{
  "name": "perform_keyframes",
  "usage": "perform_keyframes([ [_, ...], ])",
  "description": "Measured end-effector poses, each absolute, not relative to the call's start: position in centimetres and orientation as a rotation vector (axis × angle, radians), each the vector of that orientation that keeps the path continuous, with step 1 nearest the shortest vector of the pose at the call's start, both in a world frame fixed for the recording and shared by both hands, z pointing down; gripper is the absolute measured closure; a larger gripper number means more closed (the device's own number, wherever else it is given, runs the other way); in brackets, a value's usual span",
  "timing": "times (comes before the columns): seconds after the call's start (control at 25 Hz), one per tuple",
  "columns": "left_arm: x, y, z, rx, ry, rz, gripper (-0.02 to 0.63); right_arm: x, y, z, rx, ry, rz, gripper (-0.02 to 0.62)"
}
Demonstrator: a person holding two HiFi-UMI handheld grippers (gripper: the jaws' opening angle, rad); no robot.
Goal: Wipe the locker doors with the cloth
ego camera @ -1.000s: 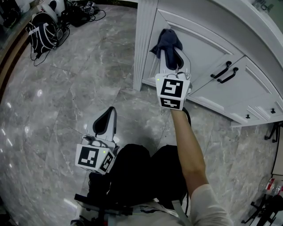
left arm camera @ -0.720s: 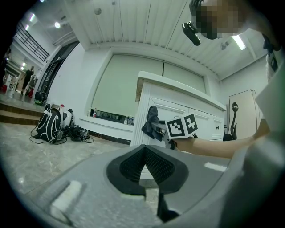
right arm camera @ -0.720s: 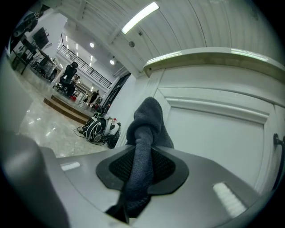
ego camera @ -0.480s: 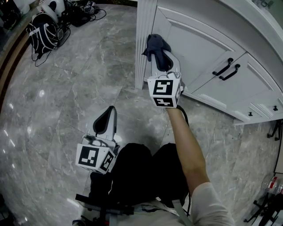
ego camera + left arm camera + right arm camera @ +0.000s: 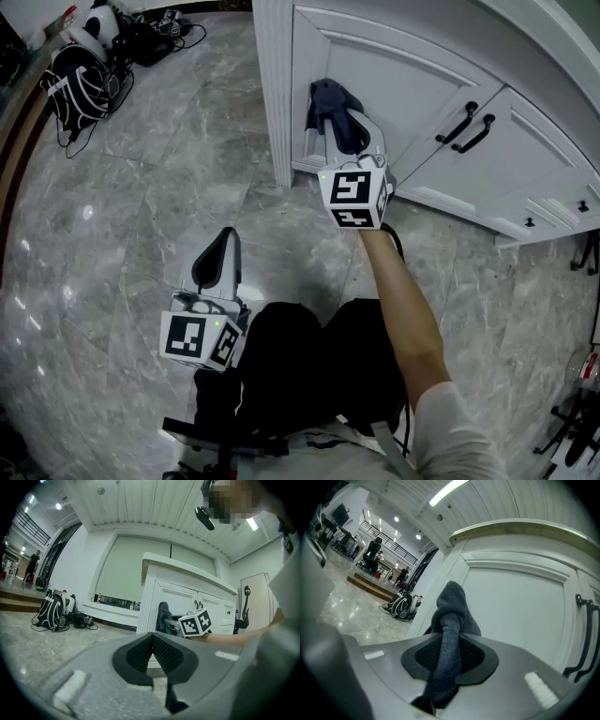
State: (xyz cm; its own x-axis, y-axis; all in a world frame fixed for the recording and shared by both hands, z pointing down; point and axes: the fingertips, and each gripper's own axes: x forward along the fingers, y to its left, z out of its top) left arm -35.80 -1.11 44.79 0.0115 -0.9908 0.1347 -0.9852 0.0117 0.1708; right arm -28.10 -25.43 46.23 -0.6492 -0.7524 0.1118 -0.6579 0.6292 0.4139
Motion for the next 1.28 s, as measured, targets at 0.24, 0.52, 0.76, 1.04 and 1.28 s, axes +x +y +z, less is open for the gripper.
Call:
perform_keyframes([
  [0.24, -34.3, -1.8, 44.6, 2.094, -2.048, -0.035, 0.604, -24.3, -26.2, 45.9, 1.205, -2.54, -0.481, 0.512],
  [0.52, -33.1, -2.3, 44.5, 2.102, -2.037, -0.031, 0.604, -19.7, -27.2, 46.2, 1.283, -2.49, -0.456, 0.512],
  [0.76, -32.1, -2.8, 44.5, 2.118, -2.024, -0.026, 0.604, -16.8, -27.9, 45.9, 1.338, -2.467, -0.466, 0.511],
  [1.04, -31.8, -2.9, 44.7, 2.116, -2.018, -0.028, 0.604, -14.6, -28.1, 45.4, 1.376, -2.449, -0.501, 0.511],
  [1.28, -32.1, -2.8, 44.8, 2.116, -2.014, -0.031, 0.604, -14.0, -28.1, 46.3, 1.413, -2.424, -0.512, 0.511],
])
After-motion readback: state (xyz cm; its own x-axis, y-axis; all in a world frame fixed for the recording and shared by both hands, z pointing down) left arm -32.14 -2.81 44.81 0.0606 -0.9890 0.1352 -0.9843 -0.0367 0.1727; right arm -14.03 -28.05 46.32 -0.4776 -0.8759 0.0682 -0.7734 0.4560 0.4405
